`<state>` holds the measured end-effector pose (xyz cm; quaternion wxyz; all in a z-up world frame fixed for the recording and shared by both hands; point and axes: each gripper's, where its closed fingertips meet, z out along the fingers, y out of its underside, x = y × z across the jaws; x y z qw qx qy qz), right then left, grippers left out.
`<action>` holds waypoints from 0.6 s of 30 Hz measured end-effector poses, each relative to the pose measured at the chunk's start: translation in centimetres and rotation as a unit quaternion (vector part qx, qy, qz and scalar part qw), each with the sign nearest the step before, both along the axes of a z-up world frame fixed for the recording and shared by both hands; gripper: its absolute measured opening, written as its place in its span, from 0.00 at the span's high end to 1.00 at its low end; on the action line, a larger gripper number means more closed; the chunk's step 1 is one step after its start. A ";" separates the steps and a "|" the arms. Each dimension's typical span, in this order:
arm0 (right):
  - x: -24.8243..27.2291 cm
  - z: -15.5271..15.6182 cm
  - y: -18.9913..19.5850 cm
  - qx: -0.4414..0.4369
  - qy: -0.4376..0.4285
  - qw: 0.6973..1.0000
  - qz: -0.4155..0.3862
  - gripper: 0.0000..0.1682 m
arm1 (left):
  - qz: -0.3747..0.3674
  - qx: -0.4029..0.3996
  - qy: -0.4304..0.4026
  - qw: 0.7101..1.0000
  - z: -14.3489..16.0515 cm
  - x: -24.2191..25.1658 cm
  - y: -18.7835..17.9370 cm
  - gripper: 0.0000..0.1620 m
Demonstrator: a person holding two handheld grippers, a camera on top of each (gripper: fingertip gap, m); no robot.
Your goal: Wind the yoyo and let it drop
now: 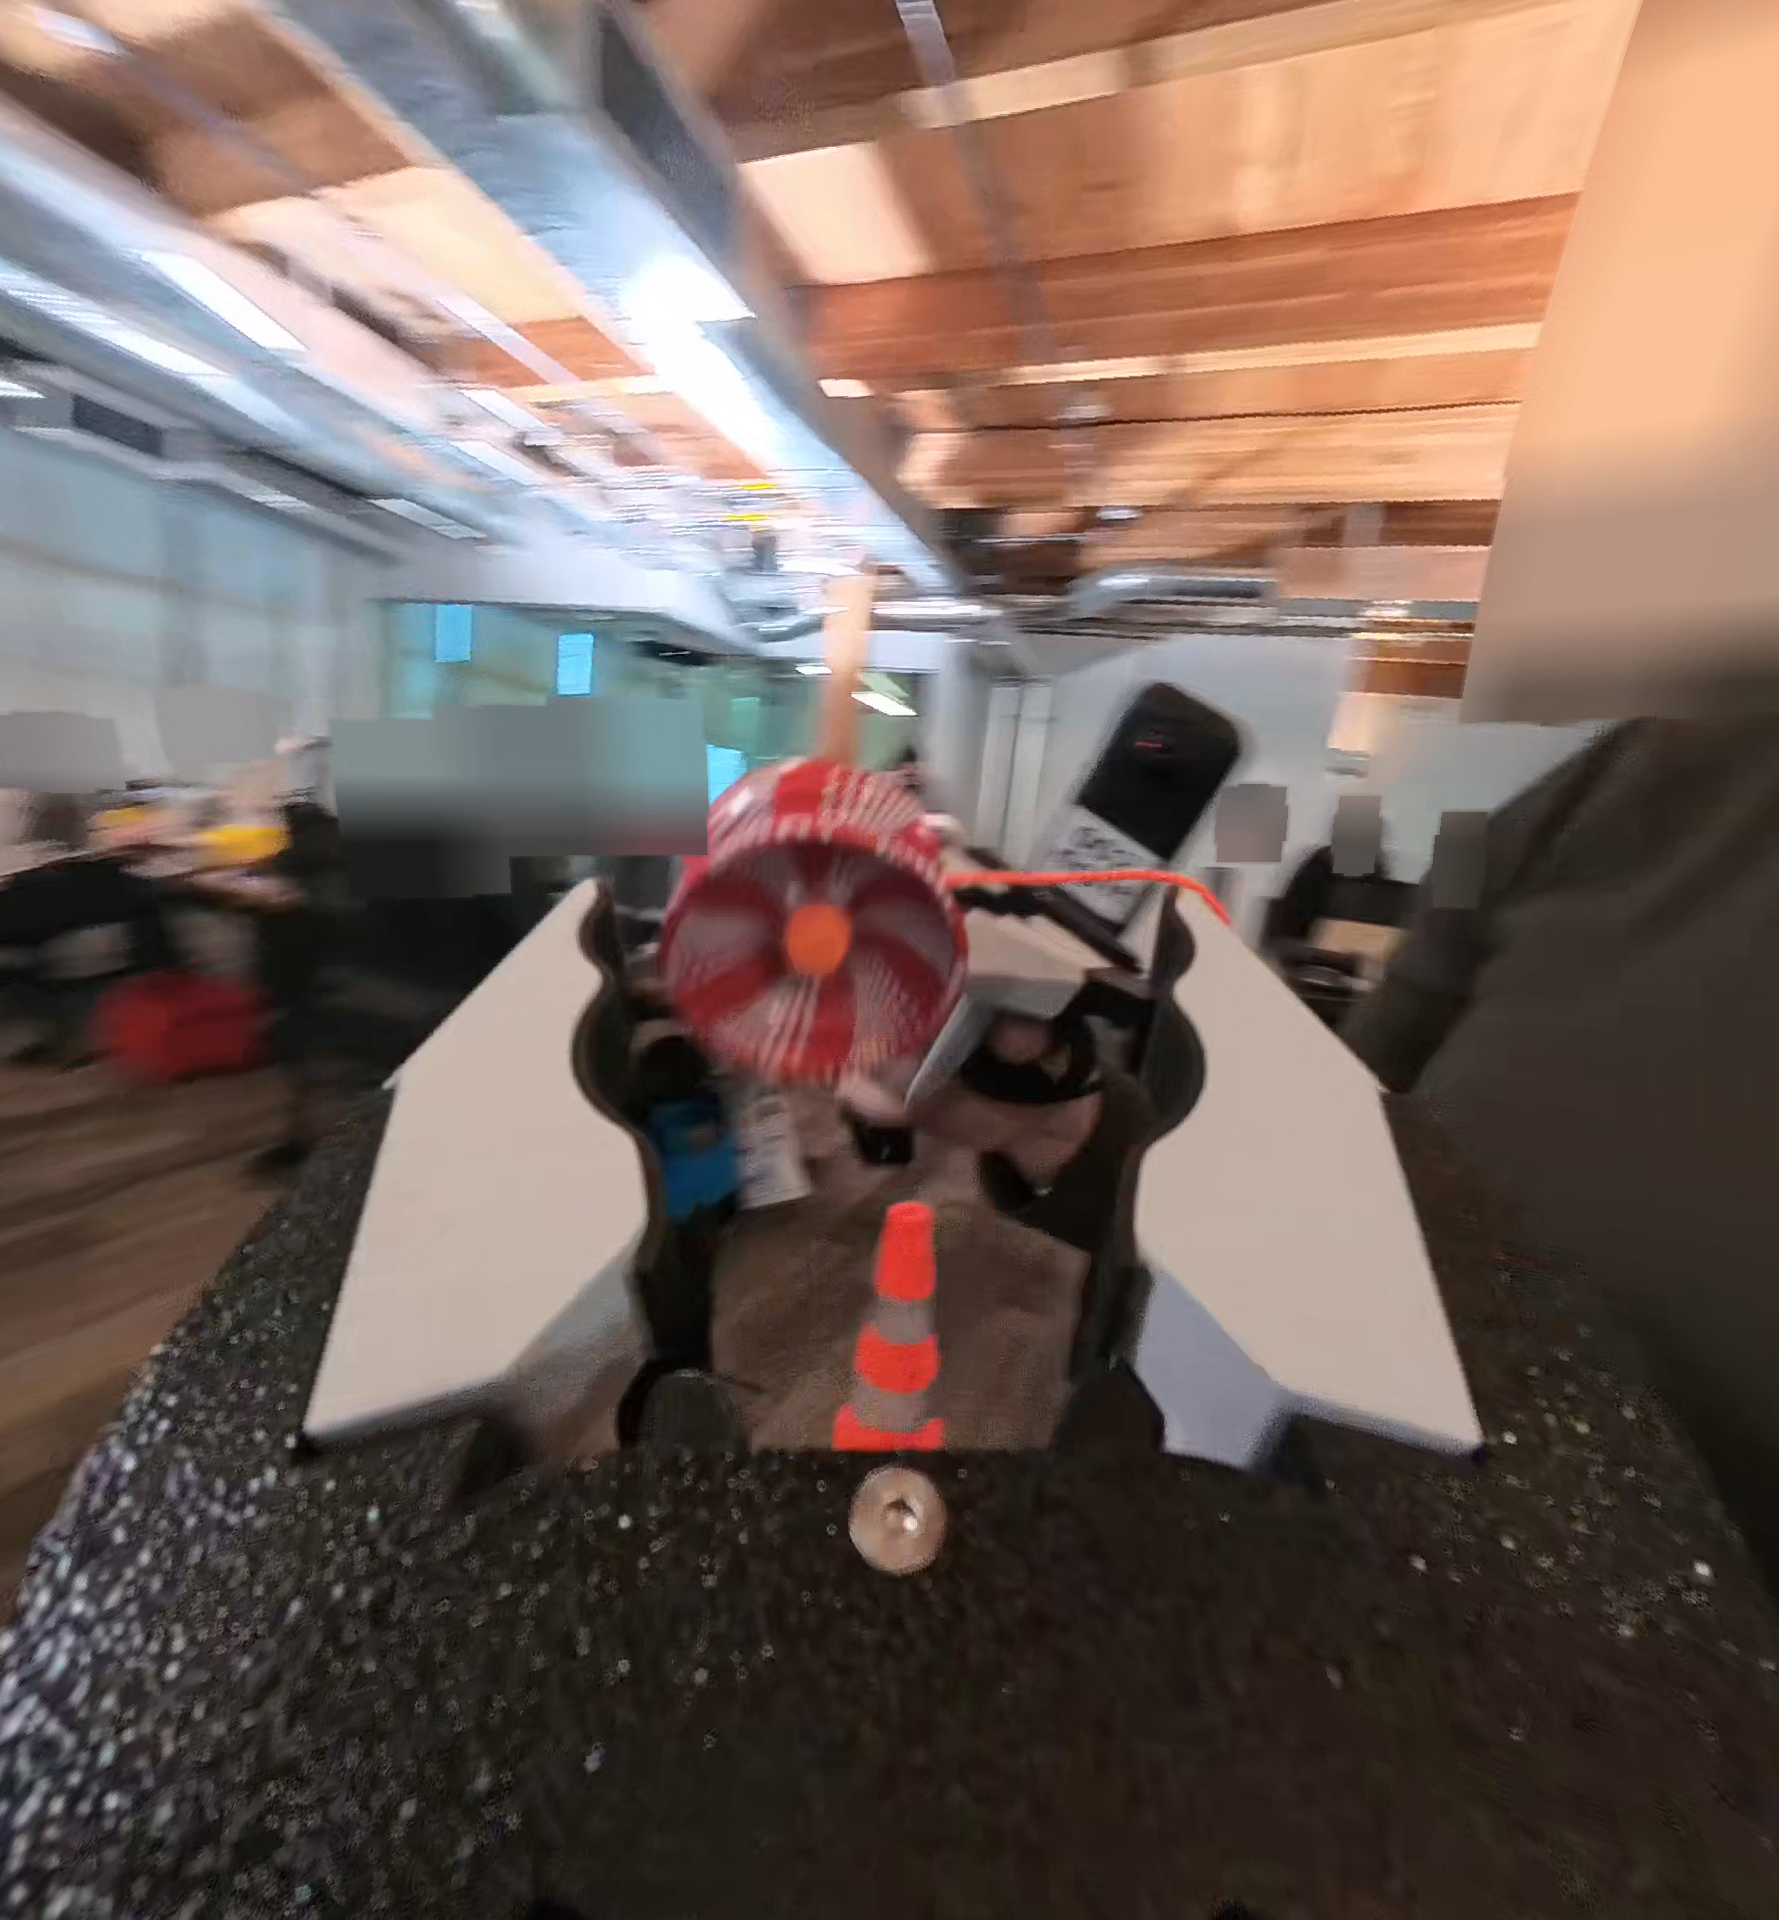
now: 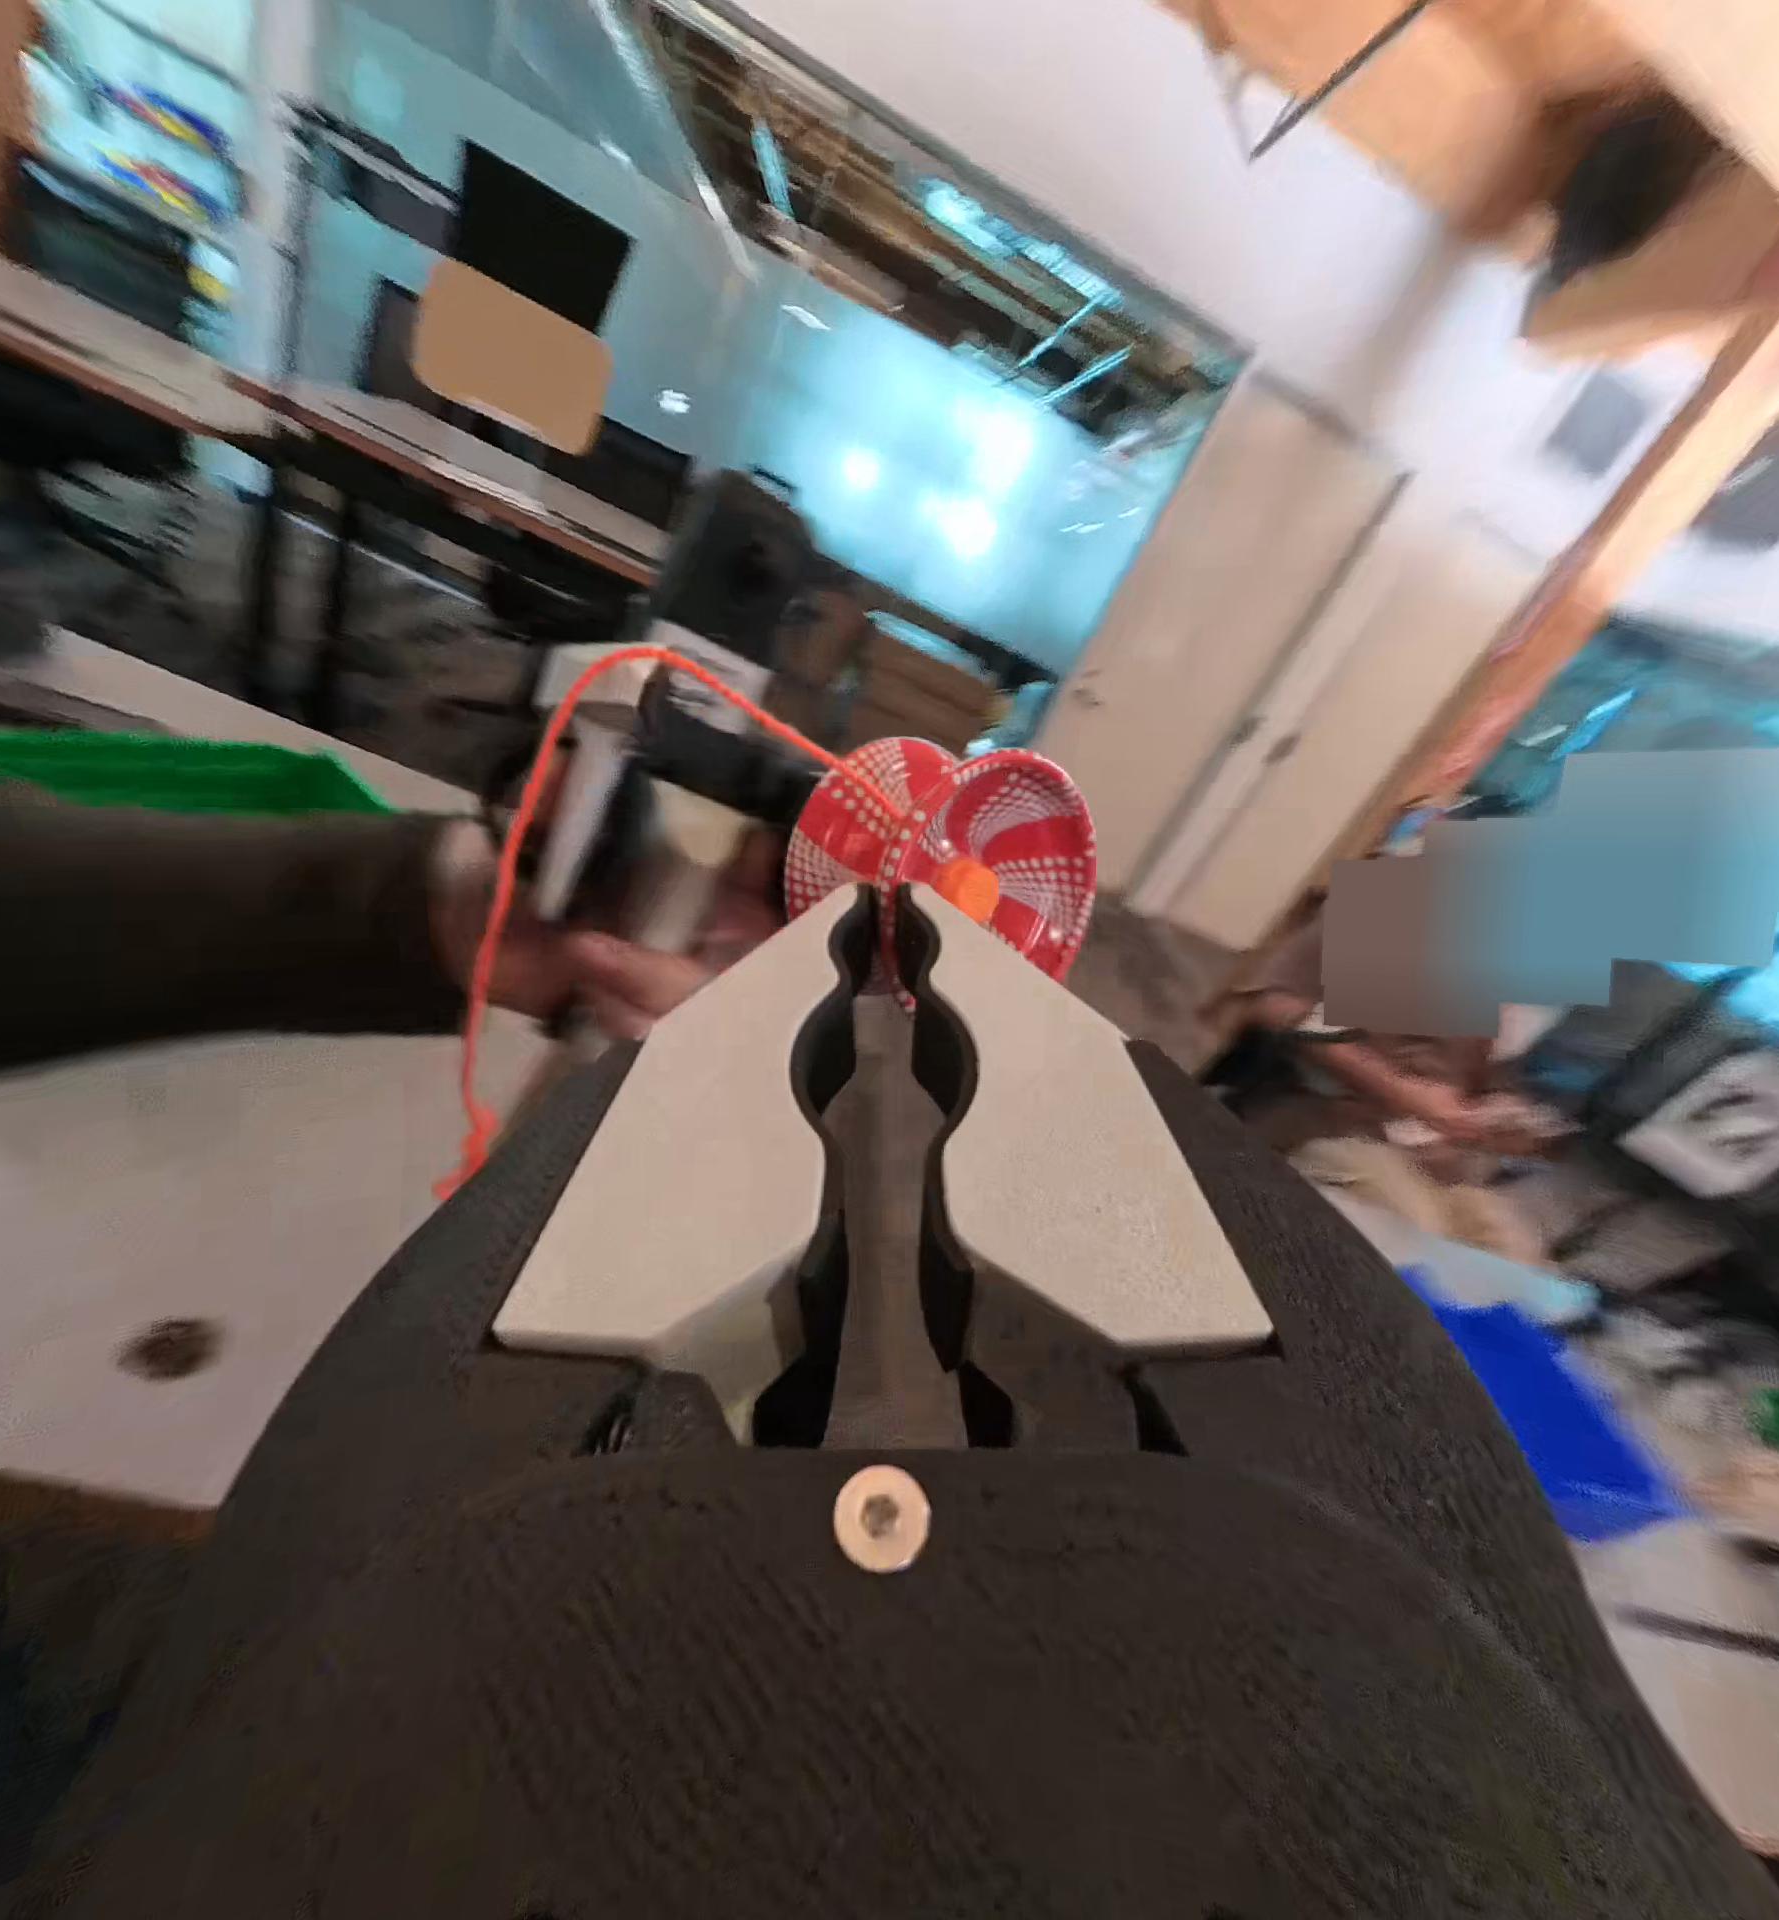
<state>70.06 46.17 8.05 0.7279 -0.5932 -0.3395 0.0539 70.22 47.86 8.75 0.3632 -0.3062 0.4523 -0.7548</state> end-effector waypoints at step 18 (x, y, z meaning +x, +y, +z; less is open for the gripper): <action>-12.7 -1.7 1.4 0.055 0.059 0.992 0.093 0.99 | 0.260 -0.088 0.118 0.954 -2.7 -13.7 0.3 0.72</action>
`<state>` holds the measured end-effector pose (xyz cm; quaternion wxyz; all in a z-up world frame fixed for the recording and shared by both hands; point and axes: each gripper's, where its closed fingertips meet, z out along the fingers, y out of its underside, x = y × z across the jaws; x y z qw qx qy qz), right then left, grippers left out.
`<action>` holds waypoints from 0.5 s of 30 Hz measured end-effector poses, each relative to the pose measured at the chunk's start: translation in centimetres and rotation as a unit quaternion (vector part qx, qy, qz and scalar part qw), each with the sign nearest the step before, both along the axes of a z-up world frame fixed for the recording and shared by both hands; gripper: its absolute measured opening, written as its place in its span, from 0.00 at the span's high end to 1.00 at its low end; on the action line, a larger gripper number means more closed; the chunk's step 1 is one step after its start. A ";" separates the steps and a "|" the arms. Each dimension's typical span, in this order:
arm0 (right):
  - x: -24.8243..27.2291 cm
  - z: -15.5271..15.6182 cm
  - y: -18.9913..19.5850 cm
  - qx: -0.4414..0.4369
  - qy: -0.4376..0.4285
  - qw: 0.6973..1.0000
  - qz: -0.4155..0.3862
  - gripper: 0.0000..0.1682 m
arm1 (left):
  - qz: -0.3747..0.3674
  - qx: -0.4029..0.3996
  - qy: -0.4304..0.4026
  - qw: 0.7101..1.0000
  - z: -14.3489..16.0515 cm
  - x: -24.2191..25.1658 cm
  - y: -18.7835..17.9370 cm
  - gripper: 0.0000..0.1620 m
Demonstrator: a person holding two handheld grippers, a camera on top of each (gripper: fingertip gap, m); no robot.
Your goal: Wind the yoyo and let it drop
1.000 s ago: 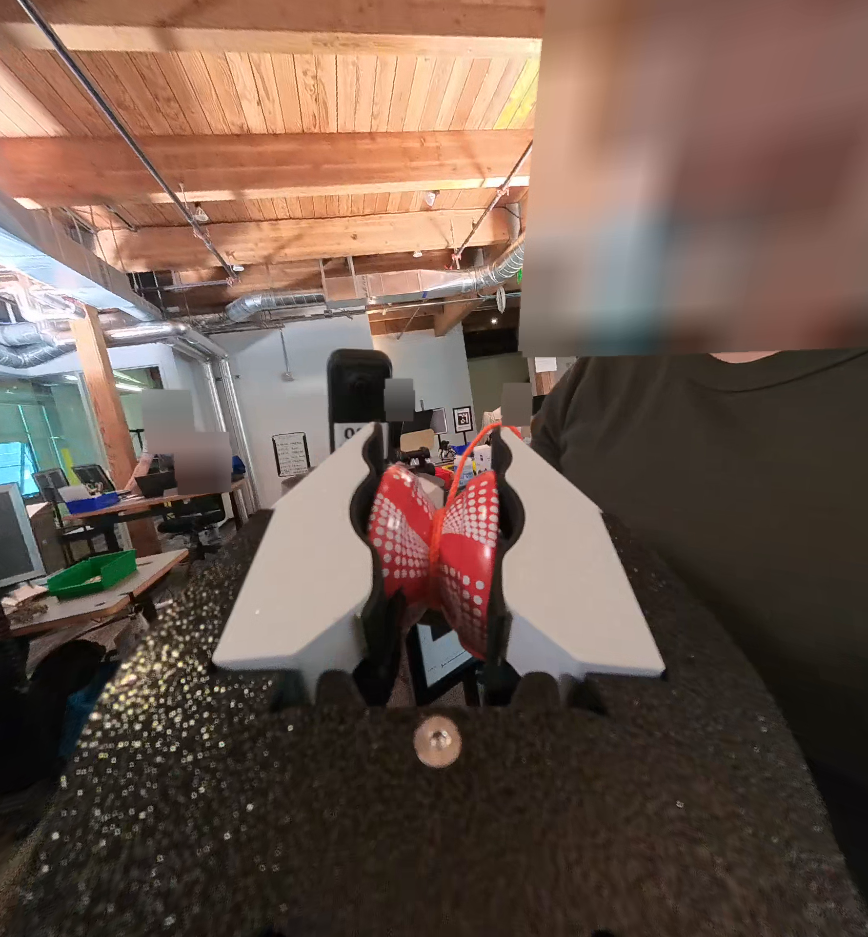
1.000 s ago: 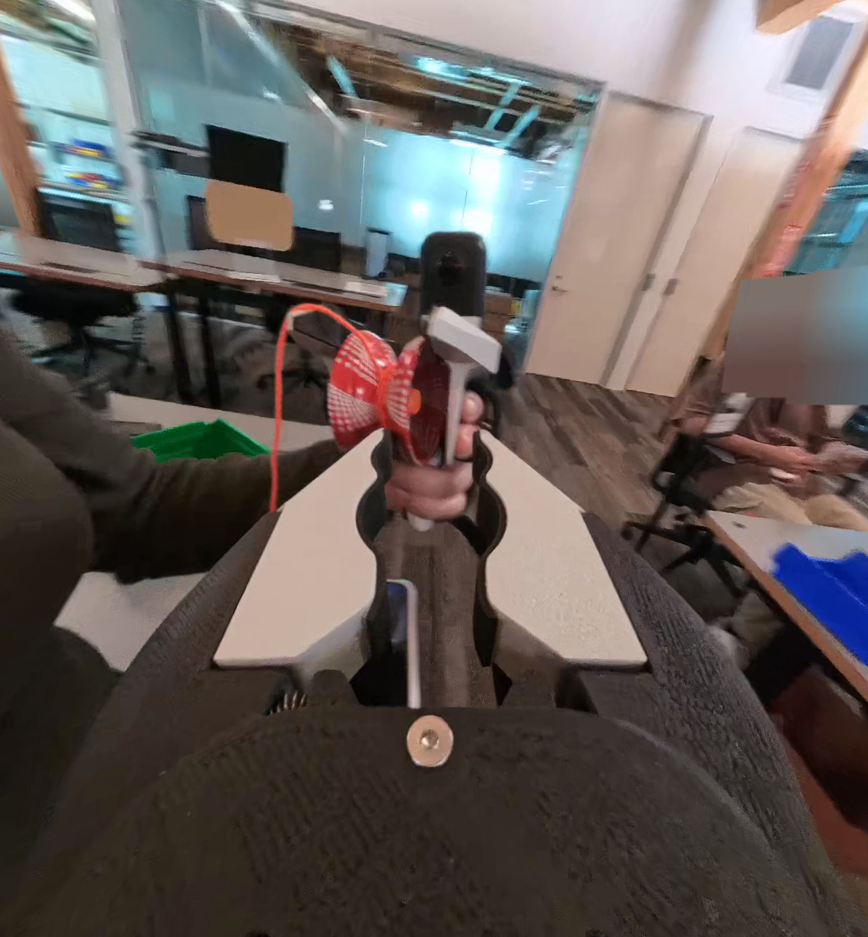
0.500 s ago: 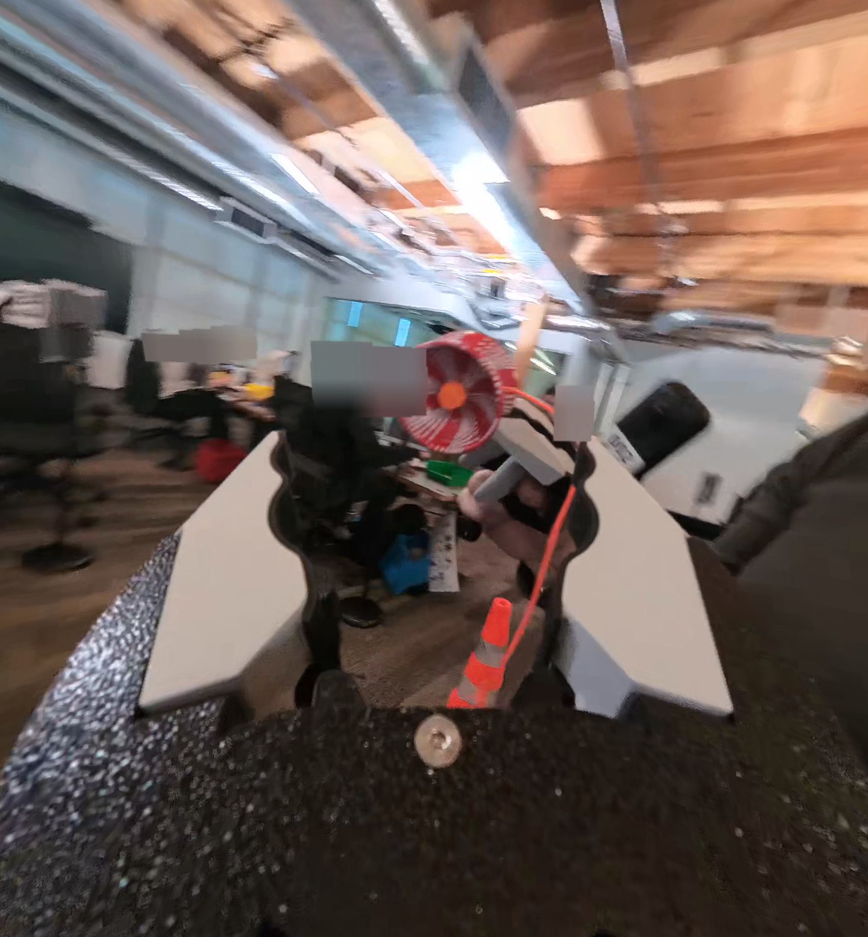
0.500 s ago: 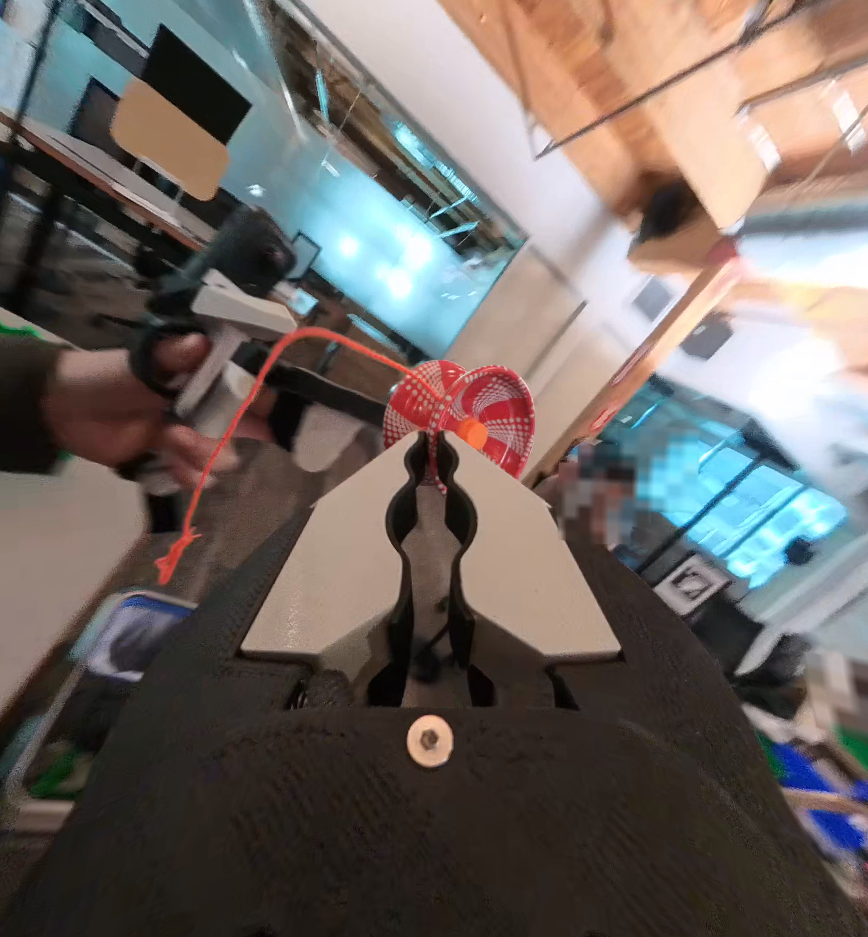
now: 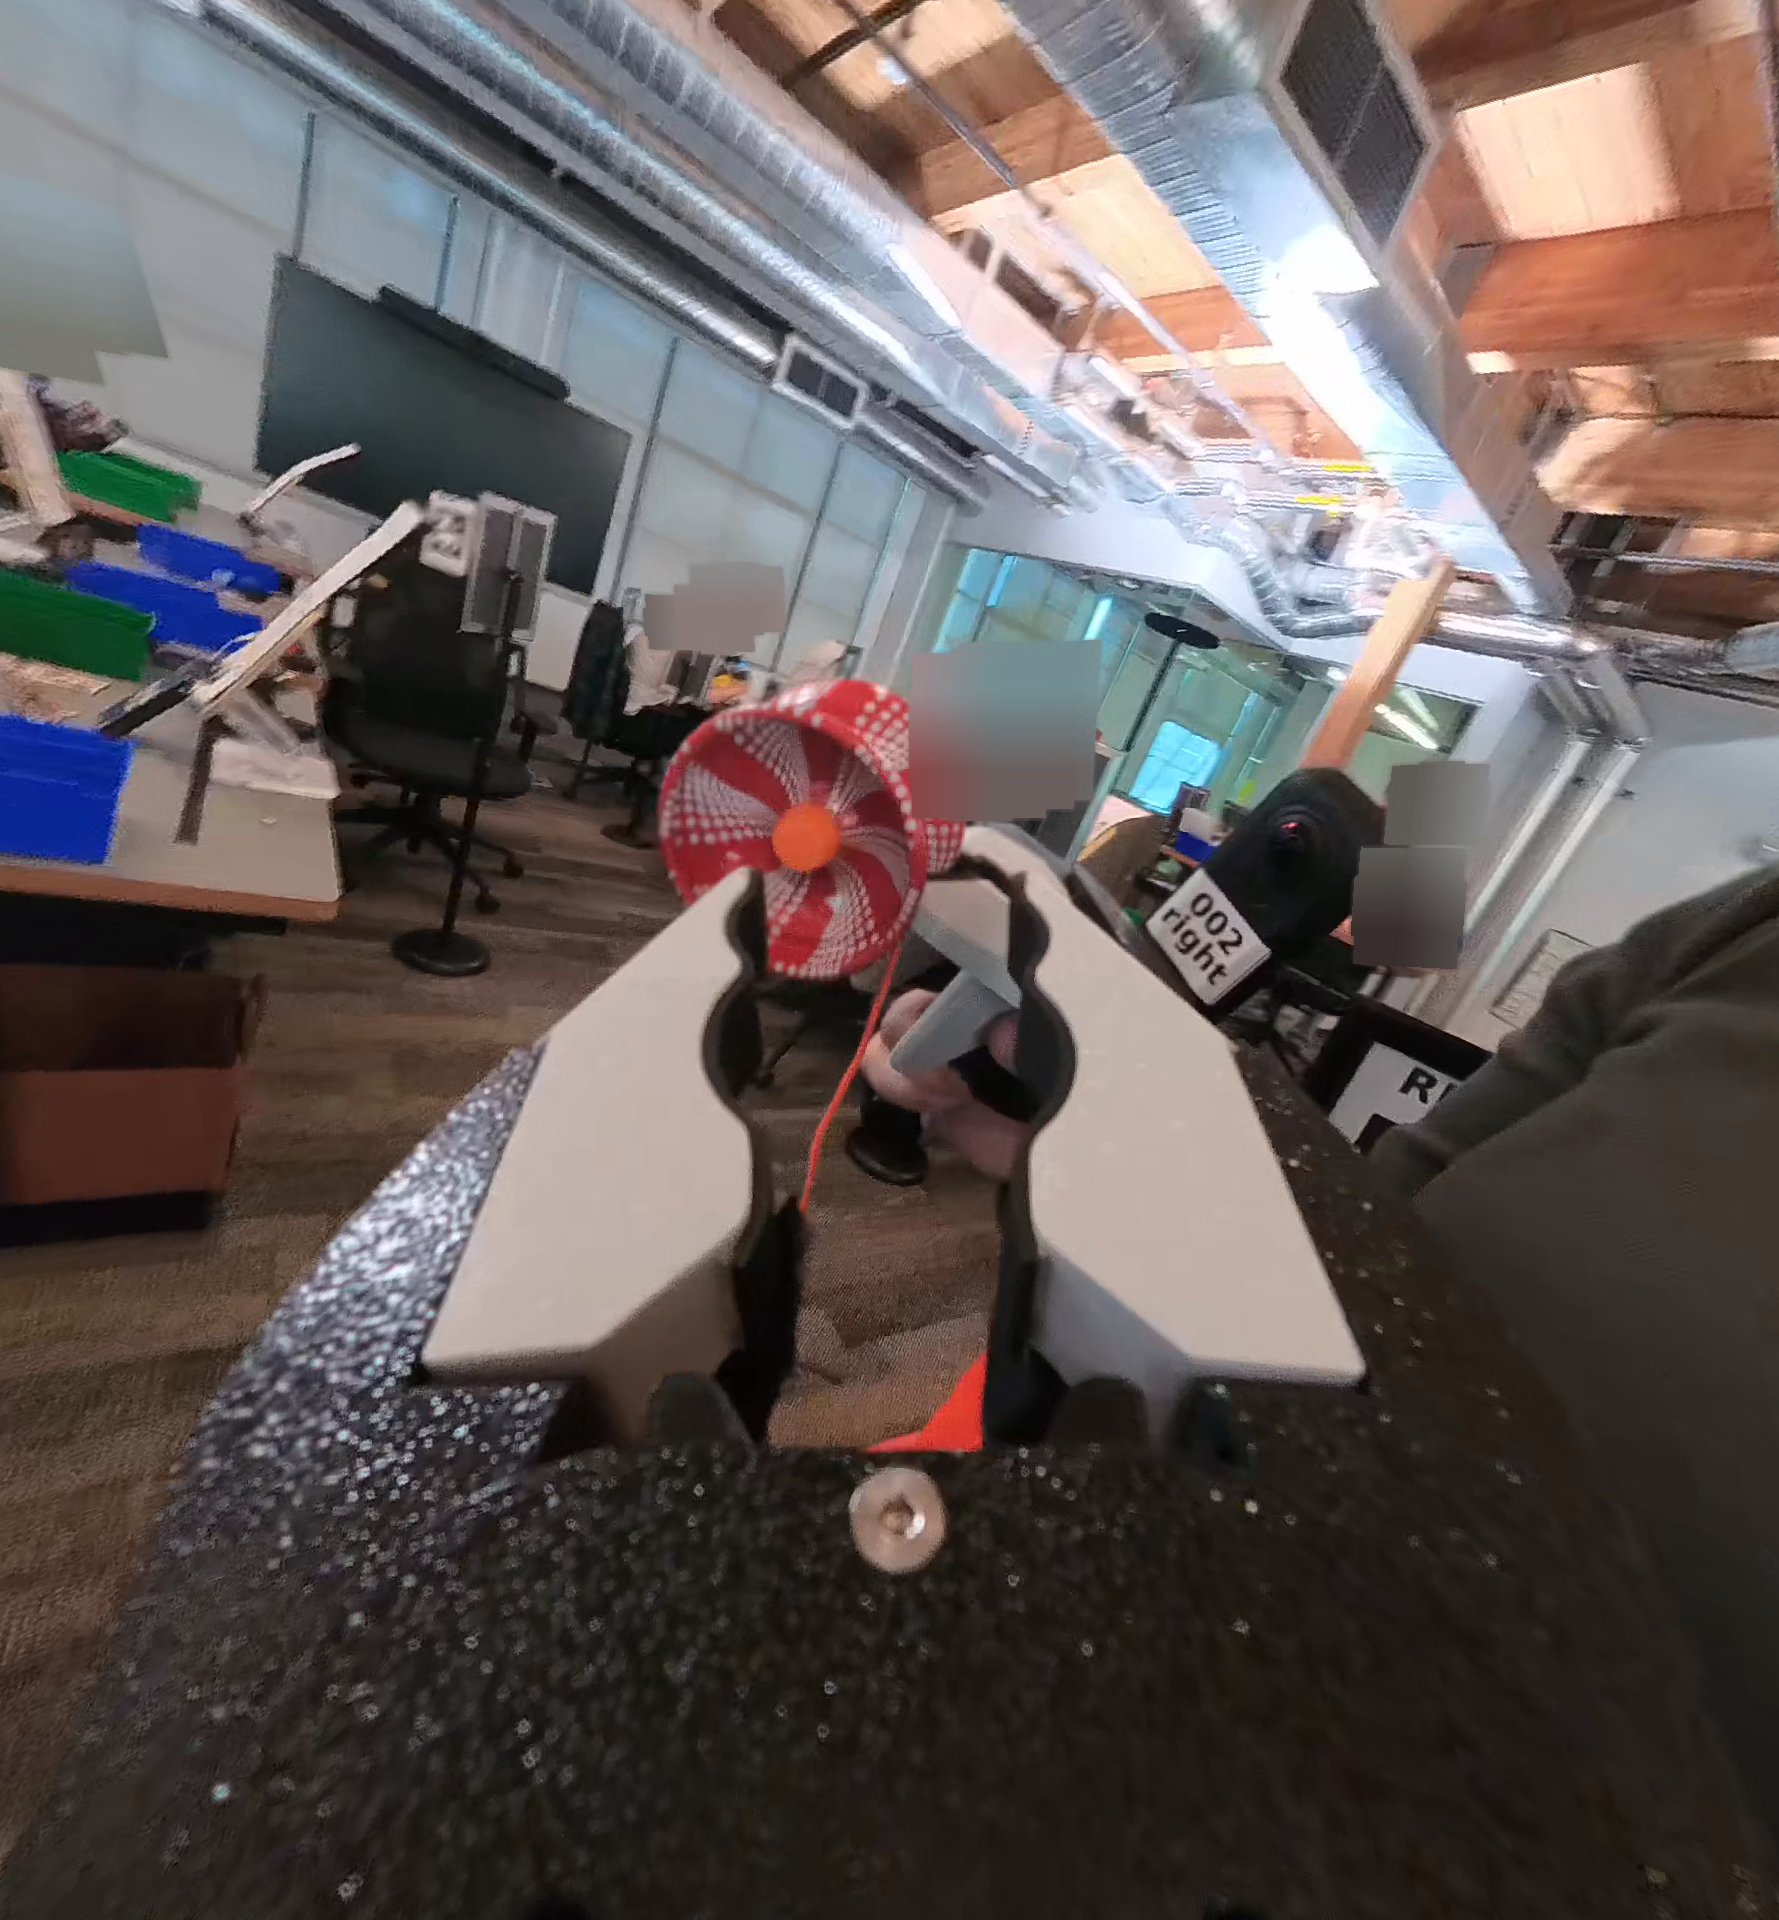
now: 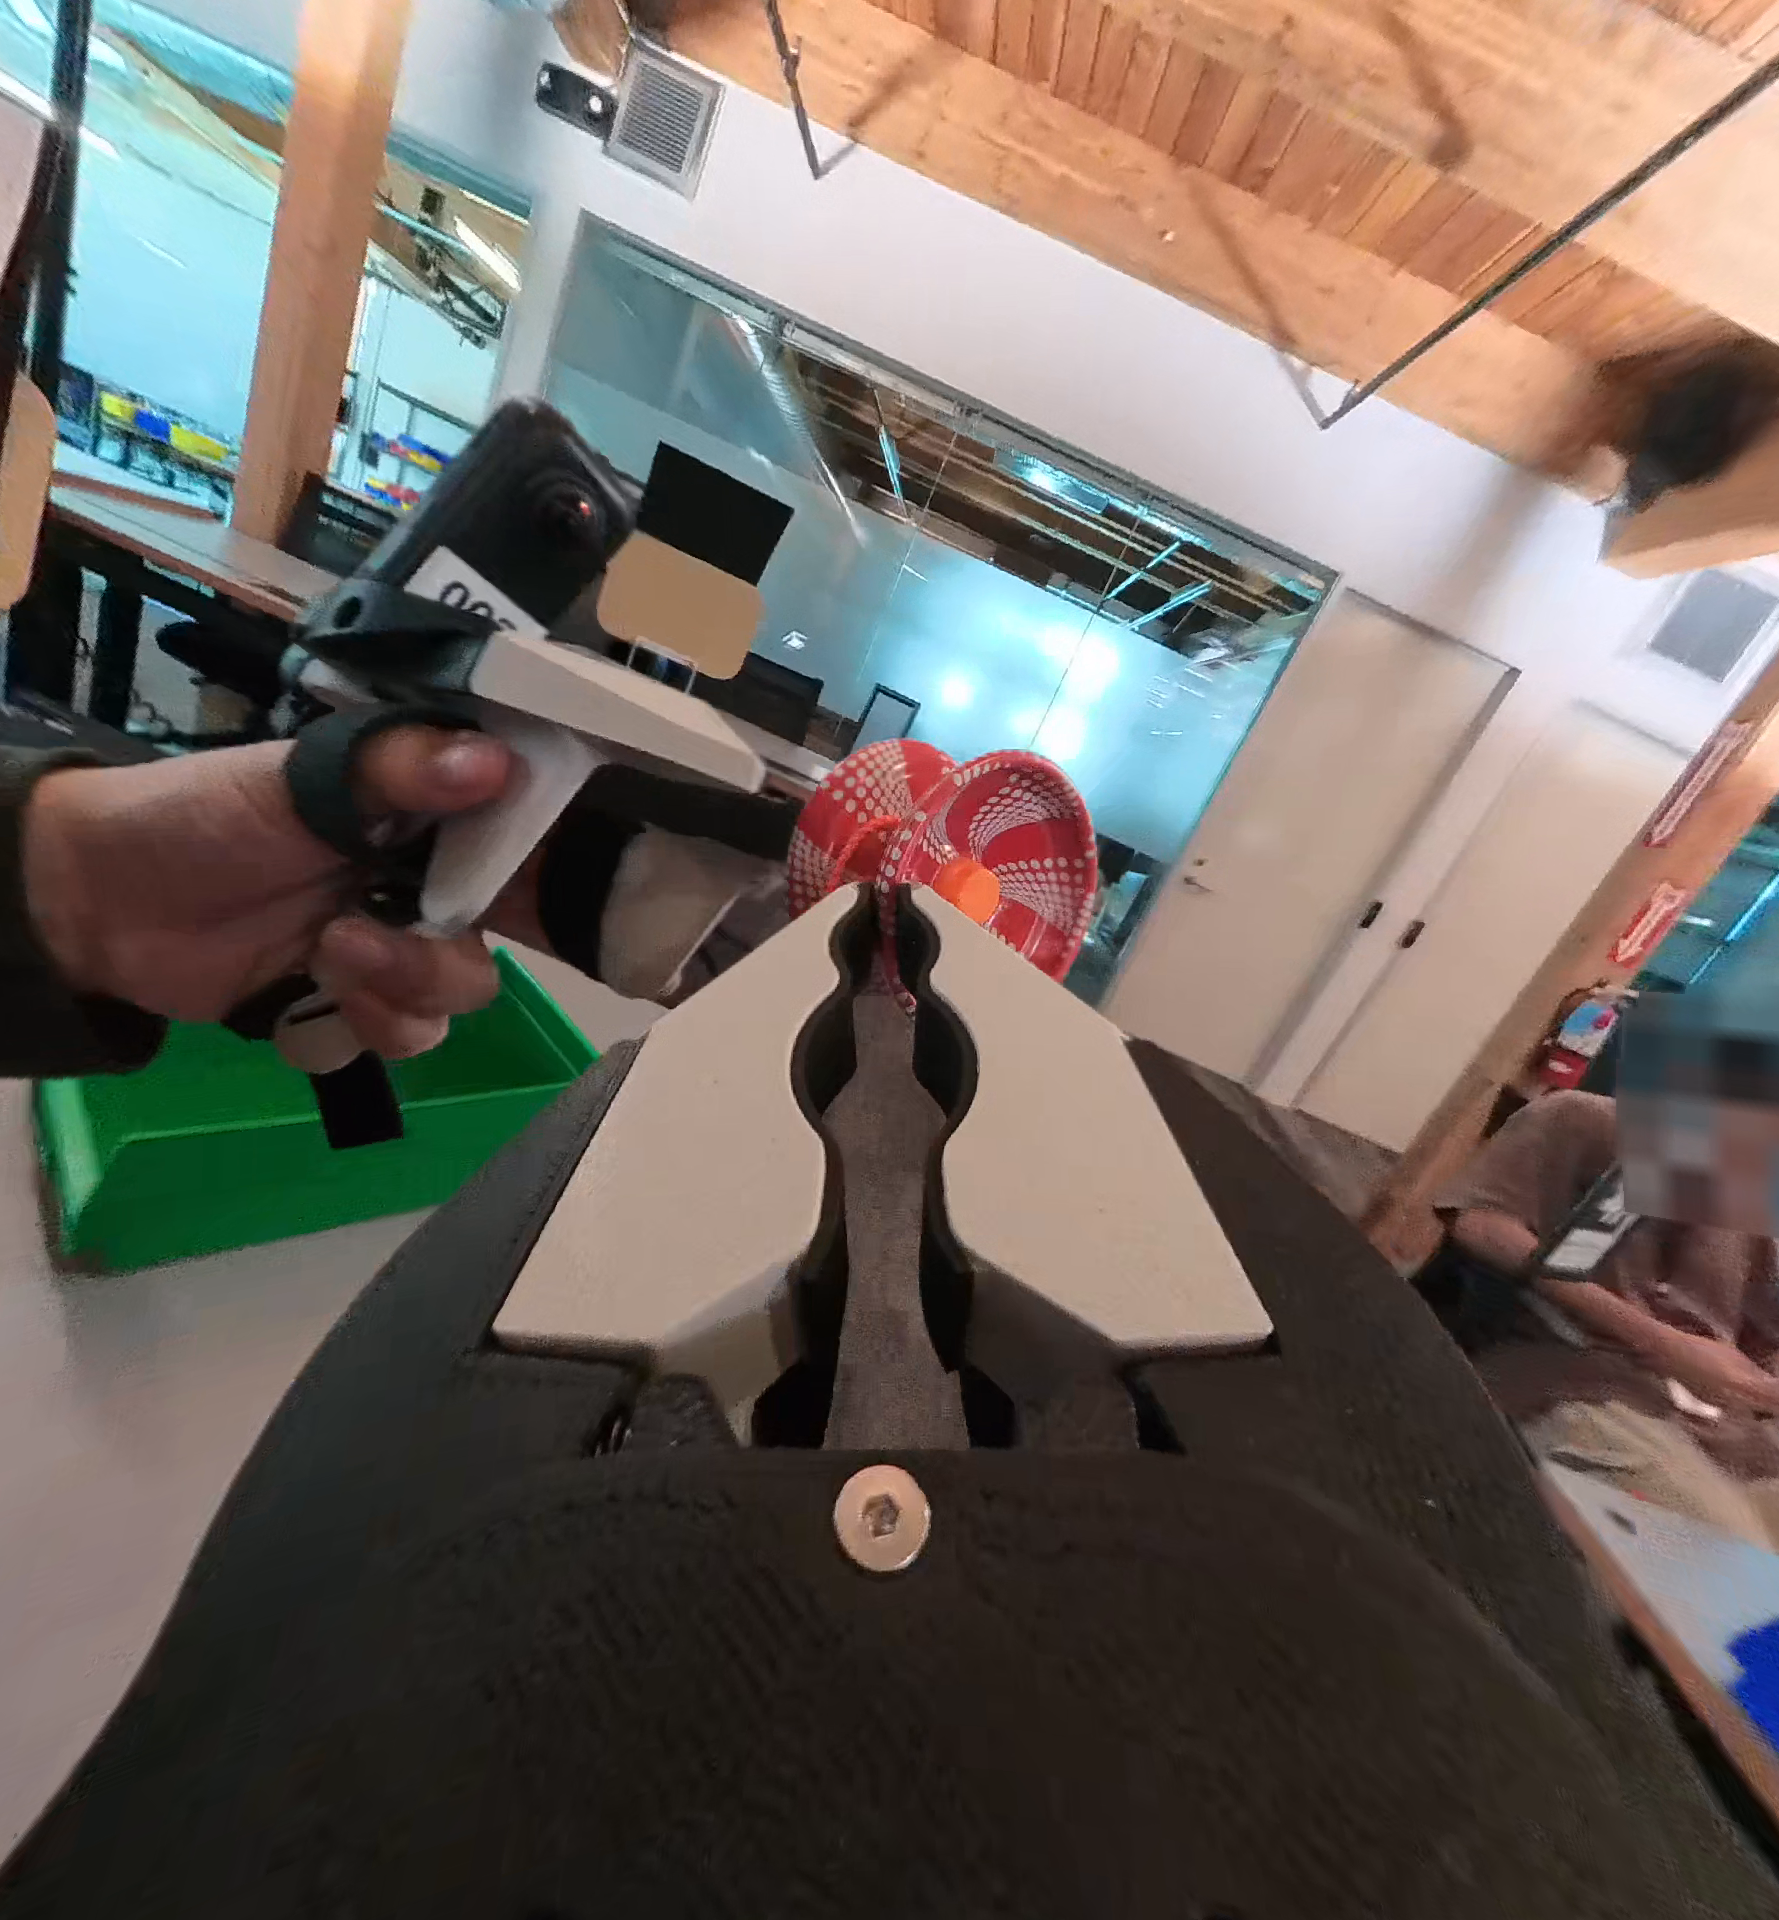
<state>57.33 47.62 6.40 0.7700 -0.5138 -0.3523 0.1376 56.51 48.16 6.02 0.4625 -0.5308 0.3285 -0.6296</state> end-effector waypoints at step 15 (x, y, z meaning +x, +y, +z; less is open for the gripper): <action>-13.5 0.7 -2.6 -0.175 0.139 0.944 0.241 0.99 | 0.112 -0.003 0.084 0.990 -7.4 -11.2 -2.1 1.00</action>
